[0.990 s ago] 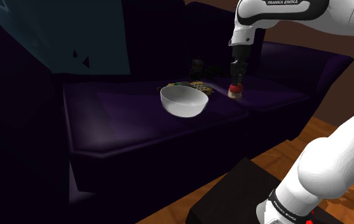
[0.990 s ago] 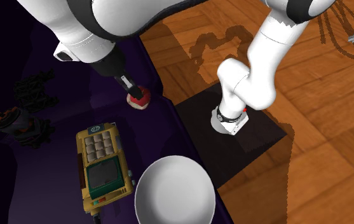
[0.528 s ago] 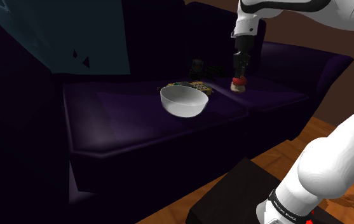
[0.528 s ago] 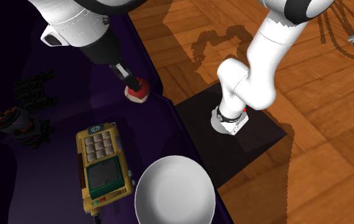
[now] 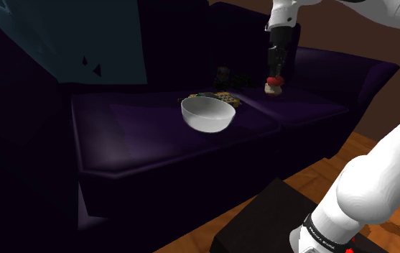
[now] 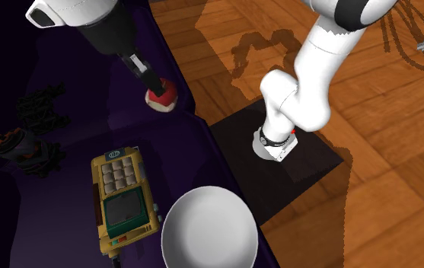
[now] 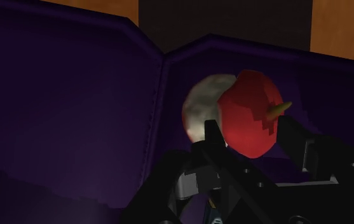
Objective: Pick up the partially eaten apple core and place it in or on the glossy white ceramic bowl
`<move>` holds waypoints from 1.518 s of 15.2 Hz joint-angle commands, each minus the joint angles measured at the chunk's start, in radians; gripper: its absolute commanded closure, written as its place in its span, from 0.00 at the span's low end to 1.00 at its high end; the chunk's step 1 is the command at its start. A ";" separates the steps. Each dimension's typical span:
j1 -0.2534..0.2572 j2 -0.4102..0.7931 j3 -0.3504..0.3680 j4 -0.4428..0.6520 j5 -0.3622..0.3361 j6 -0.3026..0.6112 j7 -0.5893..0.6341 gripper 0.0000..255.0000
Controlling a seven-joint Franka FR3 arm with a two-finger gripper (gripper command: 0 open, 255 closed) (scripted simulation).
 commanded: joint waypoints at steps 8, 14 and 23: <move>0.042 0.040 0.055 0.119 0.044 -0.081 0.105 1.00; 0.105 0.080 0.135 0.171 0.101 -0.090 0.265 1.00; 0.204 0.220 0.243 0.354 0.171 -0.114 0.499 1.00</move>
